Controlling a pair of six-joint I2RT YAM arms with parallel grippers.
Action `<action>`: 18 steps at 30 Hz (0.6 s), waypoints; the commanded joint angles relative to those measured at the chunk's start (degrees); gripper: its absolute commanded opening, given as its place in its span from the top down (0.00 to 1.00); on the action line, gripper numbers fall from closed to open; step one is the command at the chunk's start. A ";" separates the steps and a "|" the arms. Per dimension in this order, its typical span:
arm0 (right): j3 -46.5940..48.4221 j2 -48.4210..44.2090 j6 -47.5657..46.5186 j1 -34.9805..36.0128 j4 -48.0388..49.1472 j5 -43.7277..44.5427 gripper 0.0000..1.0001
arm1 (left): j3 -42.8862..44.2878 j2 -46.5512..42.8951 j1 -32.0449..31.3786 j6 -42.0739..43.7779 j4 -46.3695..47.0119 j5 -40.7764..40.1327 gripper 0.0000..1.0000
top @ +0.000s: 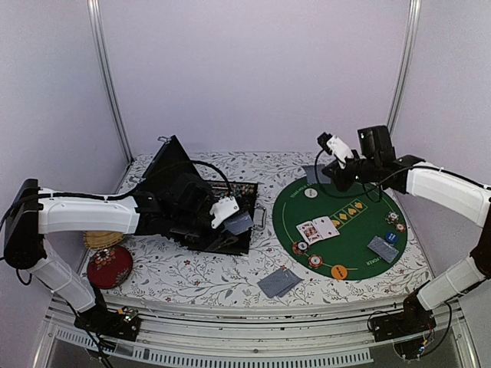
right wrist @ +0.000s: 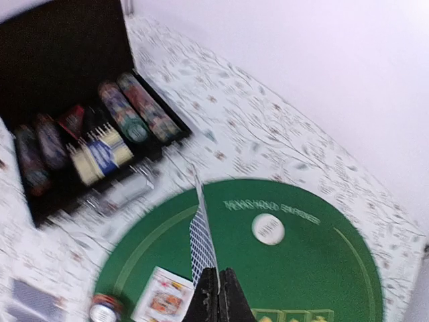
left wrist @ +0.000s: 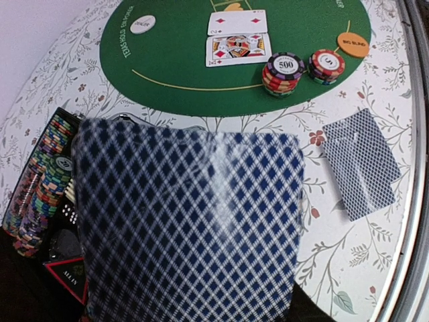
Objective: Distribute texas hold em gaming equipment
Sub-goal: Pick up the poker card from the face-down deck piles.
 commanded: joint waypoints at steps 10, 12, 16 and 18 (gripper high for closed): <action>-21.84 9.41 -58.85 -5.56 30.44 18.85 0.98 | -2.99 -3.09 0.59 -1.37 2.11 -0.01 0.49; -23.53 10.31 -61.70 -5.79 30.84 17.56 0.98 | -3.04 -3.33 0.59 -1.36 1.98 -0.12 0.49; -25.43 11.35 -64.03 -7.82 28.28 14.07 0.98 | -3.29 -3.59 0.62 -0.99 2.02 -0.23 0.49; -25.37 11.59 -64.41 -8.80 24.33 10.91 0.98 | -3.22 -3.58 0.64 -0.83 2.09 -0.15 0.49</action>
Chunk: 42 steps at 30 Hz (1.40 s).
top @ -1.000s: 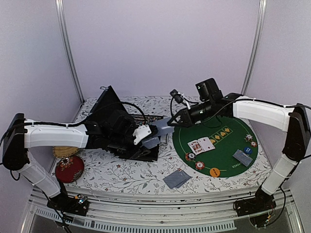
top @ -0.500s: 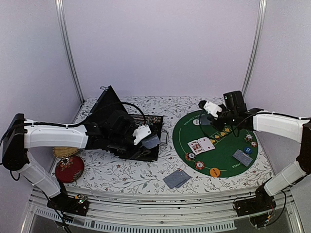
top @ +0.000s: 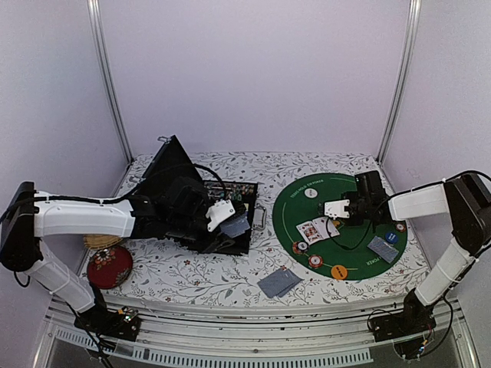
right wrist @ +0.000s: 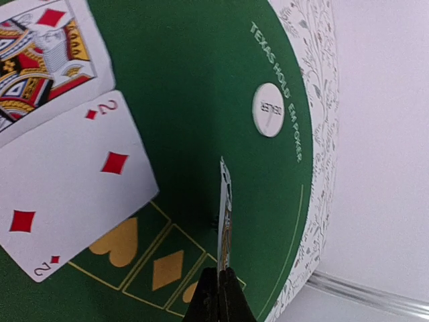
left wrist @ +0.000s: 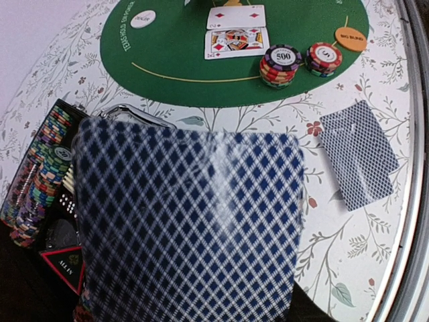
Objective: Distribute texas hold em gaming equipment
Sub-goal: Pick up the poker card from the face-down deck piles, then flop the poker card in the community card area.
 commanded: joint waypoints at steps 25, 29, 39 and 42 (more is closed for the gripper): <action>-3.15 1.69 -14.90 -2.78 -12.24 -4.91 0.98 | -0.79 -1.84 0.83 0.21 1.41 -0.30 0.49; -4.46 0.83 -16.95 -2.75 -11.88 -4.43 0.92 | -0.62 -1.67 0.83 0.36 1.40 -0.31 0.49; -6.85 -4.69 -18.26 -2.75 -10.15 -0.70 0.55 | -0.55 -2.19 0.98 0.49 1.16 -0.70 0.49; -7.58 -9.87 -17.78 -2.72 -8.29 -0.16 0.01 | -0.40 -2.38 0.98 0.64 1.16 -0.71 0.48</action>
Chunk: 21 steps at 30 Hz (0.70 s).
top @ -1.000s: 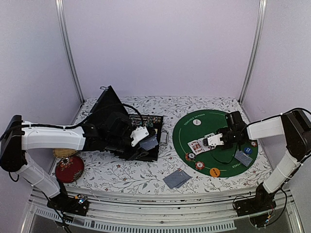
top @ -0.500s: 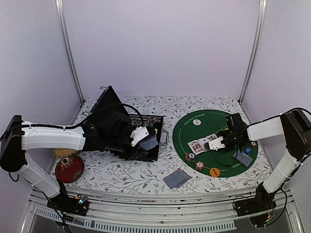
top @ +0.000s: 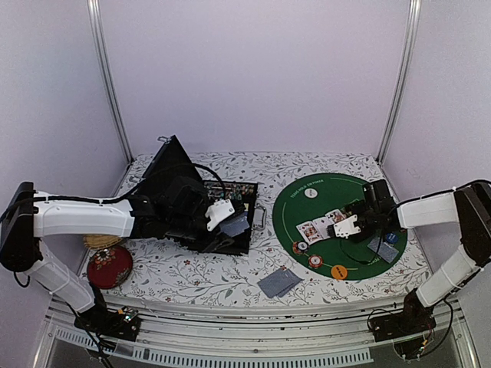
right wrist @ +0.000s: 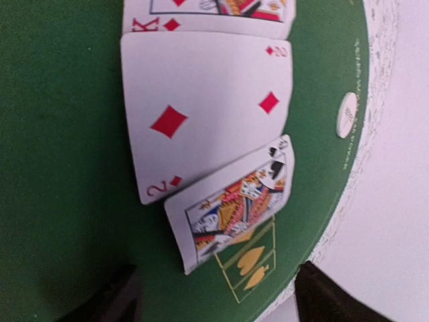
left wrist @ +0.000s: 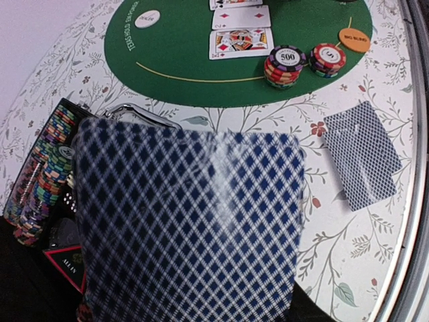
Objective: Distribute texas hold em gaming equipment
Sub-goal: Flop the poker card in the community card area, then pick up the poker card from the face-down deck piles.
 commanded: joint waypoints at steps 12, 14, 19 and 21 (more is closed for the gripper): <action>16.19 -23.29 78.21 1.40 9.10 -30.78 0.01 | 1.39 -1.45 0.87 0.60 1.82 -0.44 0.49; 18.41 -19.76 91.11 1.59 13.09 -43.32 0.01 | 1.84 -1.15 0.81 0.32 1.83 -0.59 0.49; 20.76 -8.33 119.08 5.50 14.61 -47.64 0.10 | 2.39 -0.65 0.79 -0.63 1.88 -0.67 0.49; 23.06 -4.45 119.78 9.29 11.04 -46.13 0.14 | 2.62 -0.39 0.83 -0.71 1.73 -0.73 0.49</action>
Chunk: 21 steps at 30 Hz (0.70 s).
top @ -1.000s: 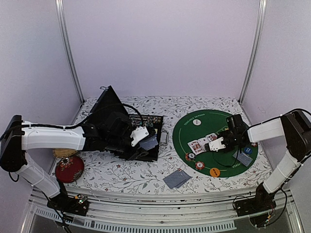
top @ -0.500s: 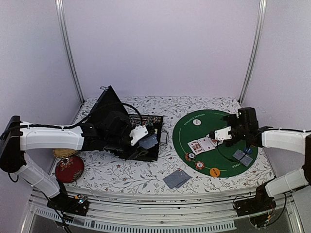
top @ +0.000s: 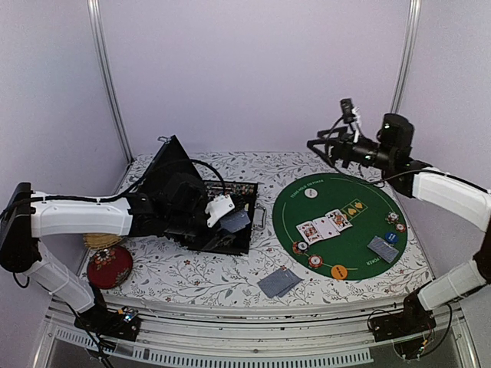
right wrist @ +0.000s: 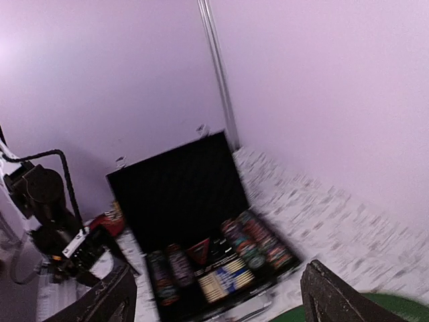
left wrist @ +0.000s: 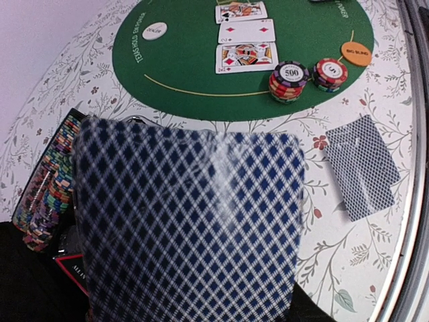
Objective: Distribute texas hold em gaming equipment
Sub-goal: Pick up the poker card from the face-down deck piles.
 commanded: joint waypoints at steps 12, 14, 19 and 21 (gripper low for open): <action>17.99 31.23 16.49 17.97 -17.14 -12.86 0.25 | 3.71 1.79 0.72 -0.76 0.43 -0.53 0.49; 19.26 33.19 16.38 19.05 -17.89 -12.67 0.26 | 3.66 1.90 0.71 -0.74 0.42 -0.46 0.49; 20.81 35.82 14.62 20.22 -18.90 -12.16 0.27 | 3.73 2.16 0.67 -0.59 0.51 -0.32 0.49; 21.32 36.40 13.46 20.65 -20.21 -11.11 0.28 | 3.82 2.32 0.72 -0.54 0.50 -0.20 0.48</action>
